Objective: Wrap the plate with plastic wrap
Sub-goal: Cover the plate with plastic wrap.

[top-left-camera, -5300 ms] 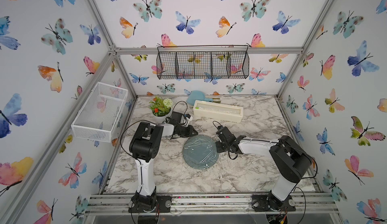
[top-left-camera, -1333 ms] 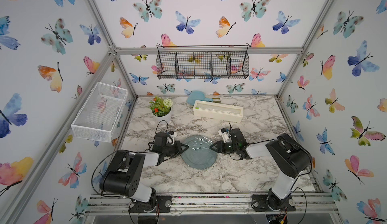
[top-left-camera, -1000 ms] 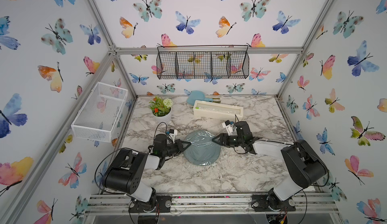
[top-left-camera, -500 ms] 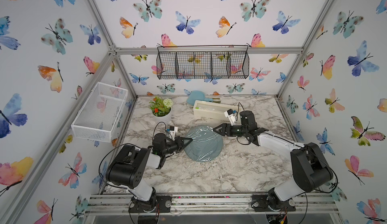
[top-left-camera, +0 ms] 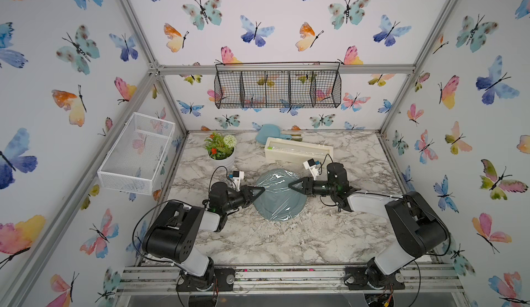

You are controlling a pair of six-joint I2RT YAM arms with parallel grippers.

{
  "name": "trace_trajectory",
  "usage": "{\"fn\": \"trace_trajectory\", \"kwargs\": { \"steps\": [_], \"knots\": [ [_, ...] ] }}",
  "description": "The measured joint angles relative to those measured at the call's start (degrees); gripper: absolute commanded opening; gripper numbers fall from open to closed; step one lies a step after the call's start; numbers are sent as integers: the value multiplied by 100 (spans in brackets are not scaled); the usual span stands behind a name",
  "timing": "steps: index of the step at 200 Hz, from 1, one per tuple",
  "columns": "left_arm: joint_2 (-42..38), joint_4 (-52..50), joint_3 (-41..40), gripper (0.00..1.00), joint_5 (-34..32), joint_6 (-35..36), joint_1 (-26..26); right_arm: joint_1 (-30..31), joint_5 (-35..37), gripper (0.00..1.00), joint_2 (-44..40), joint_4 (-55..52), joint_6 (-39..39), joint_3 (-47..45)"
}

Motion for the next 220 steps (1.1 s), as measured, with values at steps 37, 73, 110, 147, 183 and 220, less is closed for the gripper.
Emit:
{"fn": "trace_trajectory", "kwargs": {
  "steps": [37,73,110,147,183,220],
  "knots": [
    [-286,-74,20,0,-199,188,-4,-28,31,2,153,542,387,-55],
    [-411,-264,68,69,-232,310,-7,-13,-74,2,385,1071,723,-160],
    [-1156,-1788,485,81,-428,1217,109,-94,-232,2,356,920,763,-223],
    [-1602,-4019,1626,76,-1224,2636,149,-527,-149,2,68,-824,-358,44],
    [-1123,-4710,2780,78,-811,3338,-96,-564,-192,2,68,-1412,-870,94],
    [-297,-4920,3331,78,-267,3604,-269,-533,-372,2,-9,-1401,-874,48]
  ]
}}
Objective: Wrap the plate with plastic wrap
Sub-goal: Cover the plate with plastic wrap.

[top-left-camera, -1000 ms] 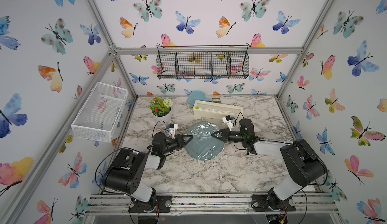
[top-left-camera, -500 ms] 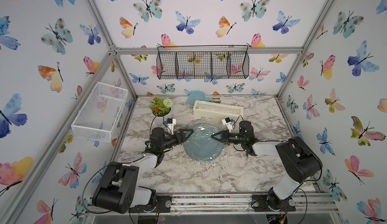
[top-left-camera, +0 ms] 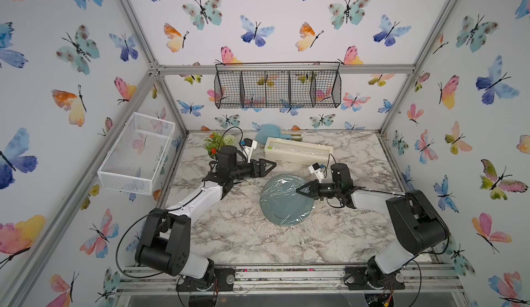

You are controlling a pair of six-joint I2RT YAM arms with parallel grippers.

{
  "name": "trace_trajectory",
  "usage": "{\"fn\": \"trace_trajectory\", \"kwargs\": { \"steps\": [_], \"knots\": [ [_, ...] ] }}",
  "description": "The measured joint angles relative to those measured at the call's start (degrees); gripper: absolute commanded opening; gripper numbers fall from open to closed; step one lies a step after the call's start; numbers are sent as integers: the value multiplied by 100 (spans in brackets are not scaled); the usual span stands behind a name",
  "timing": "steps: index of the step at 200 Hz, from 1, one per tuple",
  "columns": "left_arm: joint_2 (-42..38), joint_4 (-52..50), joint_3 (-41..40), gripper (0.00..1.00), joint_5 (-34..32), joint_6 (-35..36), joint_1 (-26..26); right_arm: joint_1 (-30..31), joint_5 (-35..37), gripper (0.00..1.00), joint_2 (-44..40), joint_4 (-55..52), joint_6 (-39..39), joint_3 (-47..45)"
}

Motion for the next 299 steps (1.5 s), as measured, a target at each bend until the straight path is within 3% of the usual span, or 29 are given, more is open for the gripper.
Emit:
{"fn": "trace_trajectory", "kwargs": {
  "steps": [64,116,135,144,155,169,178,241,271,299],
  "knots": [
    [791,358,-22,70,682,-378,-22,0,-267,2,-291,295,85,-15],
    [990,984,-175,37,1097,-833,-129,0,-339,2,-291,470,240,-17],
    [992,1137,-278,31,1189,-933,-118,0,-352,2,-284,487,289,-17],
    [992,1193,-302,38,1209,-957,-116,0,-361,2,-284,501,319,-17],
    [992,1250,-321,62,1217,-986,-114,-2,-378,2,-282,520,354,-17],
    [988,1257,-326,74,1202,-962,-81,-4,-382,2,-282,549,374,-17],
    [977,1198,-330,100,1172,-925,-37,-4,-387,2,-282,564,369,-17],
    [289,-197,52,98,197,-192,540,-4,-374,2,-282,387,205,-17],
    [-177,-186,131,98,76,-39,297,-4,-376,2,-273,376,195,-17],
    [-90,-2,175,98,367,-20,11,-4,-382,2,-240,382,205,-15]
  ]
}}
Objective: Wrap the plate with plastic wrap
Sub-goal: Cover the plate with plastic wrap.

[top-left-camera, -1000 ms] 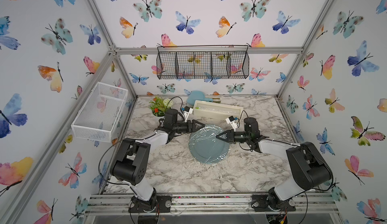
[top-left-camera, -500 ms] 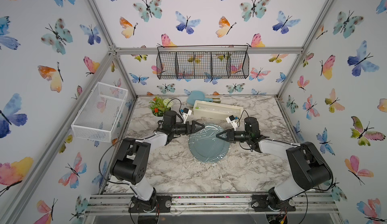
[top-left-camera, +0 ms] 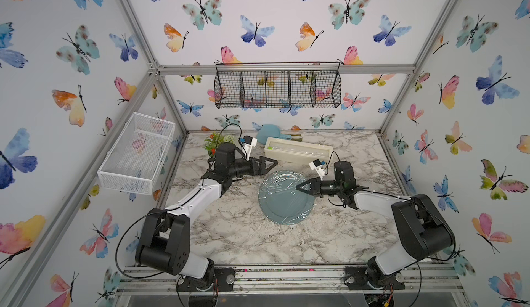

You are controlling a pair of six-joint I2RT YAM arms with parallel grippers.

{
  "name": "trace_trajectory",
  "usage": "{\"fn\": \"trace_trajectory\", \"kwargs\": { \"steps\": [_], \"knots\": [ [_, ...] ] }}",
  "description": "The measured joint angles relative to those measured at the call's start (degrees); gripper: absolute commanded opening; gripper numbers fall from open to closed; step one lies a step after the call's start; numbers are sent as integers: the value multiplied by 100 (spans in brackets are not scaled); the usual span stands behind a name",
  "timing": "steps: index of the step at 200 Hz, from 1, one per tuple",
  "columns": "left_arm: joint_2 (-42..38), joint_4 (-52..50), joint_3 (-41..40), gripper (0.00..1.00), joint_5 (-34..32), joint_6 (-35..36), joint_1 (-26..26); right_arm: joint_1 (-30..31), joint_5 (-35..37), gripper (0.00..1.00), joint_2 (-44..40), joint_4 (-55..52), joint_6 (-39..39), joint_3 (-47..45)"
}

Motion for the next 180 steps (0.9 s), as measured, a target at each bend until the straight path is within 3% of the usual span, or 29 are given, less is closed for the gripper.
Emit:
{"fn": "trace_trajectory", "kwargs": {
  "steps": [81,139,180],
  "knots": [
    [837,90,129,98,680,-28,-133,0,-9,2,4,4,4,0],
    [1038,245,170,53,1185,-136,-173,0,-120,2,4,96,11,0],
    [1069,269,168,41,1283,-153,-168,0,-212,2,4,245,74,4]
  ]
}}
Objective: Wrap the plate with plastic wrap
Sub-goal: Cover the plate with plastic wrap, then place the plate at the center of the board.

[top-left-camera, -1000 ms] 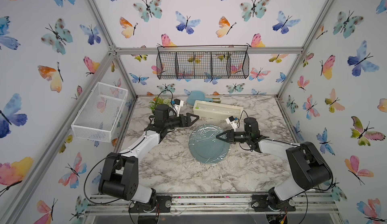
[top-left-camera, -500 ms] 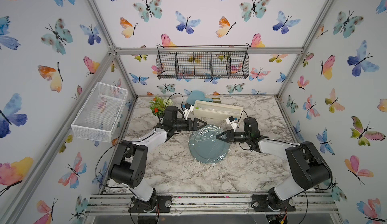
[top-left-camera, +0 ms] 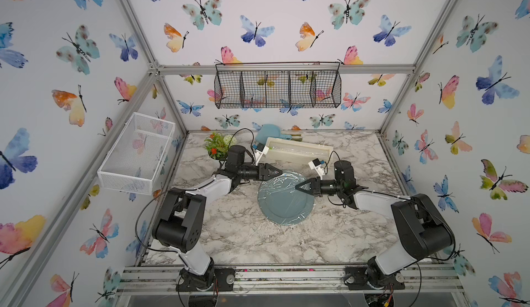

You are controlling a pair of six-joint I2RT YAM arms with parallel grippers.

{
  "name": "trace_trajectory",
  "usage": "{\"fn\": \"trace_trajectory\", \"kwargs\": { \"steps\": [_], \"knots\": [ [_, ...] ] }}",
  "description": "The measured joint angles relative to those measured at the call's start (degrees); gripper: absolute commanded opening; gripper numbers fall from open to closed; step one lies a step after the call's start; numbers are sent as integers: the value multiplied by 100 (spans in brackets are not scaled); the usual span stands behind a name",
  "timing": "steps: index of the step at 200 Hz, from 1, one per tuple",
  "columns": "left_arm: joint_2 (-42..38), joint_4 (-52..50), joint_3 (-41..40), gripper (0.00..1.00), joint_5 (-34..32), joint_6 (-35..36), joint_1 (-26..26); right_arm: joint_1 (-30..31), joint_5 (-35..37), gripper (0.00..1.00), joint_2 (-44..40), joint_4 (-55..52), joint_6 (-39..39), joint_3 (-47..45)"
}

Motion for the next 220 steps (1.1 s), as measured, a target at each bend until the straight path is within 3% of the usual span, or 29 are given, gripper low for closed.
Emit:
{"fn": "trace_trajectory", "kwargs": {
  "steps": [21,53,93,127,133,145,149,151,153,186,220],
  "knots": [
    [13,2,0,32,59,-4,4,0,-68,2,0,55,28,7],
    [57,11,-26,9,81,-17,44,0,-195,2,0,57,24,31],
    [72,120,-31,0,380,-105,98,-33,-299,2,0,-101,-94,125],
    [94,142,-31,0,468,-177,125,-33,-337,2,0,-173,-177,146],
    [101,151,-31,14,483,-195,129,-33,-337,2,0,-179,-184,146],
    [118,175,-31,61,485,-201,142,-31,-330,2,2,-205,-219,160],
    [120,175,-33,79,474,-203,142,-31,-275,2,7,-240,-223,179],
    [122,170,-35,95,472,-219,142,-28,-243,2,9,-251,-236,186],
    [125,166,-37,100,455,-219,142,-28,-212,2,22,-262,-249,199],
    [96,61,-90,98,-28,-227,321,-31,42,2,343,-302,-339,236],
    [-273,-651,-96,98,-1351,0,697,-61,372,2,1019,-420,-533,380]
  ]
}}
